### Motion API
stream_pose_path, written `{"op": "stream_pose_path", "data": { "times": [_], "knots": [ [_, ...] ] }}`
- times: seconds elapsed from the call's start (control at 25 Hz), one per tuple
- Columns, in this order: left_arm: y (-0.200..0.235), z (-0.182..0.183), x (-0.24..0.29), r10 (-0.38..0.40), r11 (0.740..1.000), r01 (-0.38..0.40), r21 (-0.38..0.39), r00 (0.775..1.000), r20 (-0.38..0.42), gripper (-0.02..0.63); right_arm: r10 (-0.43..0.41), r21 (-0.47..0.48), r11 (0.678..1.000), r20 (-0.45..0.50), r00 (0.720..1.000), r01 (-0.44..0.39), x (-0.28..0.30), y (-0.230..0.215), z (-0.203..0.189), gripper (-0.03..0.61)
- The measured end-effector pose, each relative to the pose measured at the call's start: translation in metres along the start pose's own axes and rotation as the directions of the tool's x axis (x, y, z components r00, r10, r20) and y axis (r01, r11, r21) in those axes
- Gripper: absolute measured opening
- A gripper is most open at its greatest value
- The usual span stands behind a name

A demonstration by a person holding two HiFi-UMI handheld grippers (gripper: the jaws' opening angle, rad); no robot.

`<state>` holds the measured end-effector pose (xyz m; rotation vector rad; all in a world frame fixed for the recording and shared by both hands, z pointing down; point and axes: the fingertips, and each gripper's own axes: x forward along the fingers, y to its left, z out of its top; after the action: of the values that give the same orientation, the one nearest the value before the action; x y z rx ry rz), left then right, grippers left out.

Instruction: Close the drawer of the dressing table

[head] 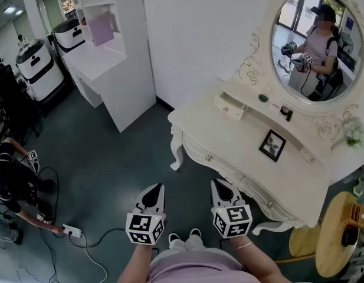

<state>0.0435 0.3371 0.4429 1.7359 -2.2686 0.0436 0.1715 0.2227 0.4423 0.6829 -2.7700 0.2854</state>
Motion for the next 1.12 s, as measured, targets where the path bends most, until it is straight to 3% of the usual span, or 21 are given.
{"op": "stream_pose_path", "data": {
  "times": [0.44, 0.8, 1.12],
  "knots": [
    [-0.012, 0.0, 0.01, 0.028, 1.0, -0.028, 0.0, 1.0, 0.009, 0.0, 0.033, -0.002, 0.999, 0.022, 0.999, -0.033, 0.0, -0.013, 0.003, 0.007],
    [-0.028, 0.001, 0.017, 0.047, 0.999, -0.047, 0.007, 0.999, 0.017, 0.0, 0.048, -0.013, 0.999, 0.029, 0.998, -0.048, 0.0, -0.034, 0.012, 0.148],
    [-0.032, 0.003, 0.026, 0.053, 0.998, -0.053, 0.024, 0.999, 0.003, 0.0, 0.061, 0.01, 0.998, 0.022, 0.998, -0.061, 0.007, -0.046, 0.014, 0.217]
  ]
}}
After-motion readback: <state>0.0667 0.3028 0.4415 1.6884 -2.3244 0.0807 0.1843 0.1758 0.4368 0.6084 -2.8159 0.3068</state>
